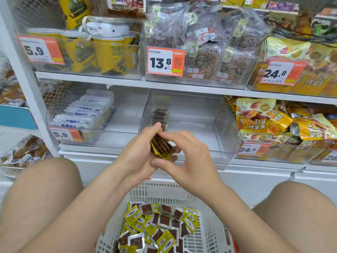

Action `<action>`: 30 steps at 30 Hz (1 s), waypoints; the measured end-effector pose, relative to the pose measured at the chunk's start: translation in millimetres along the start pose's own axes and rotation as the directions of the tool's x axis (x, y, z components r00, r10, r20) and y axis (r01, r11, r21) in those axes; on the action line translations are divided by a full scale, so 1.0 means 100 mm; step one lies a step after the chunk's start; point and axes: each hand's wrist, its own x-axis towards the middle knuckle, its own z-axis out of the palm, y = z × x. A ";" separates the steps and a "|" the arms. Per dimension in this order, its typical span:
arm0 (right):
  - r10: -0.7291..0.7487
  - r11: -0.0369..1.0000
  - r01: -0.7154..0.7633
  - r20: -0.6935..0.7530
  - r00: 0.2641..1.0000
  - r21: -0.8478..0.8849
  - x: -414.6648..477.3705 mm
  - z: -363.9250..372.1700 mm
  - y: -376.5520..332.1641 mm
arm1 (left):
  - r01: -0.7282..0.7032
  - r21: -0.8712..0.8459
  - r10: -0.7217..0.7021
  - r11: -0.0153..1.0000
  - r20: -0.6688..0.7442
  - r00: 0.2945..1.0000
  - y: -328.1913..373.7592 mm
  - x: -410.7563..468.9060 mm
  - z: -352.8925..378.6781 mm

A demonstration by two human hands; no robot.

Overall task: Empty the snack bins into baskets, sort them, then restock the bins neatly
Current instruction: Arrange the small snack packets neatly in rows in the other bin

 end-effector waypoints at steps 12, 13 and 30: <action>0.049 0.970 -0.018 0.125 0.991 -0.241 0.73 -0.16 0.46 | -0.038 0.378 0.037 0.925 0.011 0.999 0.28 0.70 0.06; 0.093 0.963 -0.052 0.142 0.985 -0.264 0.80 -0.19 0.56 | -0.047 0.557 0.052 0.829 0.007 0.999 0.32 0.75 0.02; 0.436 0.883 -0.150 0.659 0.613 -0.445 1.04 0.07 1.69 | -0.365 0.629 -0.316 -0.687 0.193 0.929 0.15 1.86 -0.40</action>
